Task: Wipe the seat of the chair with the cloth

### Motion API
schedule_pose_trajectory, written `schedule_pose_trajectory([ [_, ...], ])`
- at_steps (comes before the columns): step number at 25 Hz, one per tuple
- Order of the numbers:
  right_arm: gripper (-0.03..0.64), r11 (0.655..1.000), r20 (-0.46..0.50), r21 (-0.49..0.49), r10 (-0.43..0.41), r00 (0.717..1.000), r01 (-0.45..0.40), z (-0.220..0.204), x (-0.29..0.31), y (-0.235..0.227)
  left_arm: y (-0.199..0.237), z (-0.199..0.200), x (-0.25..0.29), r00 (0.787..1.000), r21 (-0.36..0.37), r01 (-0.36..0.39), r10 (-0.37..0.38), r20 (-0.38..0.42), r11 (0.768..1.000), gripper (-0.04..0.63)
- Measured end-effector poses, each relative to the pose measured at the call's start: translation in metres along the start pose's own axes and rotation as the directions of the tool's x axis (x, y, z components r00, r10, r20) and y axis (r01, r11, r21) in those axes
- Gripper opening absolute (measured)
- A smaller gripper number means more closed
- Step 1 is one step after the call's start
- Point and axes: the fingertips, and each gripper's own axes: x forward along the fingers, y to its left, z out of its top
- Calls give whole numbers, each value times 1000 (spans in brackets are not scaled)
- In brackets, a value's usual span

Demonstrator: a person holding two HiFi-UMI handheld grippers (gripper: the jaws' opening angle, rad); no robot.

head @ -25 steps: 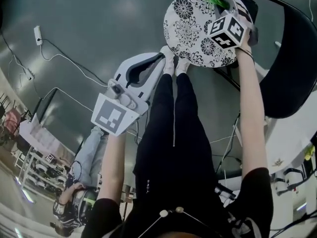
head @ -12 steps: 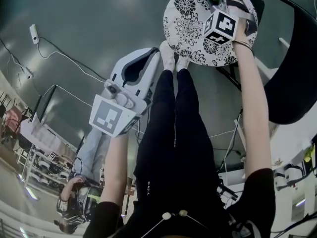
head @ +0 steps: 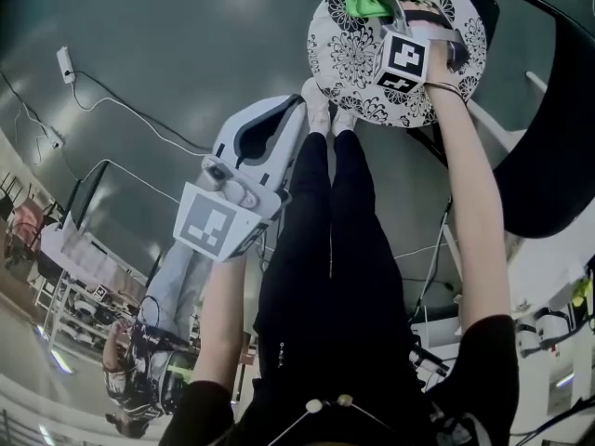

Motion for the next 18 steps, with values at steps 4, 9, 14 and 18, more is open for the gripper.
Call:
schedule_pose_trajectory([
  [4,55,999,8,-49,23,1000,-23,-1,-8,22,1,-3,2,1000,-13,-2,3,4,1000,5],
  [9,55,991,18,-126,54,998,-51,-2,-25,63,0,0,11,1000,-8,4,-4,4,1000,5],
  [14,55,972,38,-206,120,992,-110,7,-47,123,2,1,16,1000,5,1,-1,-4,1000,5],
  [18,55,962,56,-214,188,981,-172,18,-66,168,-1,0,18,1000,-3,16,-16,-3,1000,5],
])
